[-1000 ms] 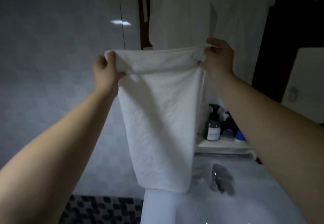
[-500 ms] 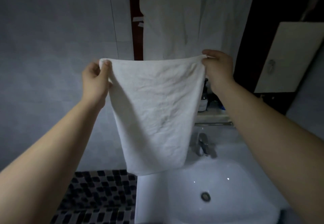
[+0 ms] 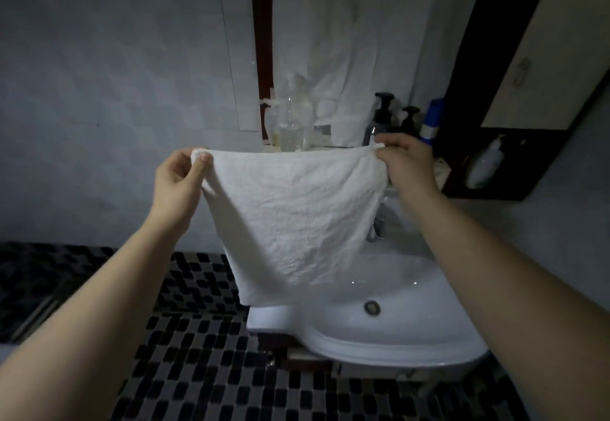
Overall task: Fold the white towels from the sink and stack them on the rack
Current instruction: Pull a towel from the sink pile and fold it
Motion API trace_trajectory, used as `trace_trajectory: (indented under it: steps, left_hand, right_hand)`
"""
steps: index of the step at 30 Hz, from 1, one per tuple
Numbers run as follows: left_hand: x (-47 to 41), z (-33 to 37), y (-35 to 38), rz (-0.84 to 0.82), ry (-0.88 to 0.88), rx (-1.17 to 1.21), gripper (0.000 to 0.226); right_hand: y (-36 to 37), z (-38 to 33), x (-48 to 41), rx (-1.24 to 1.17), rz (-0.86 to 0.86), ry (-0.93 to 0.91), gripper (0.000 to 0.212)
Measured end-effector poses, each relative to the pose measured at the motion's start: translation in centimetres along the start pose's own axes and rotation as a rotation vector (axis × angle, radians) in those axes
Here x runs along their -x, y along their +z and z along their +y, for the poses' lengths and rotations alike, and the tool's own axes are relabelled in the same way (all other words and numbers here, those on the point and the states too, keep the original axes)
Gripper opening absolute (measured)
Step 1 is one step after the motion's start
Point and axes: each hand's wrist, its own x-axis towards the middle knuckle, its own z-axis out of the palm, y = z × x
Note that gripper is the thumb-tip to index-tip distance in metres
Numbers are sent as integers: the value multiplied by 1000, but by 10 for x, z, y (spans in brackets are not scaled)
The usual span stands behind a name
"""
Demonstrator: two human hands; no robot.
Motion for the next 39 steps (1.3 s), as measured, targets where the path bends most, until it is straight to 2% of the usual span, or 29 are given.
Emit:
trace_trajectory:
  steps: [5, 15, 19, 23, 27, 31, 39]
  left_hand:
    - [51, -23, -2, -10, -120, -33, 21]
    - [106, -70, 14, -30, -312, -76, 21]
    - [96, -105, 21, -35, -432, -102, 19]
    - [78, -154, 24, -106, -599, -124, 30]
    - [59, -212, 29, -147, -711, -234, 29]
    - [52, -259, 37, -165, -722, -386, 24]
    - [0, -333, 66, -131, -761, -440, 26]
  right_hand:
    - [-17, 36, 33, 39, -40, 75, 29]
    - [-36, 114, 51, 91, -96, 241, 26]
    - [-19, 142, 33, 140, -105, 287, 29]
    - [8, 182, 6, 207, -125, 343, 28]
    - [37, 235, -13, 270, -129, 426, 26]
    - [54, 282, -23, 357, -154, 437, 31]
    - [89, 358, -75, 374, -53, 414, 36]
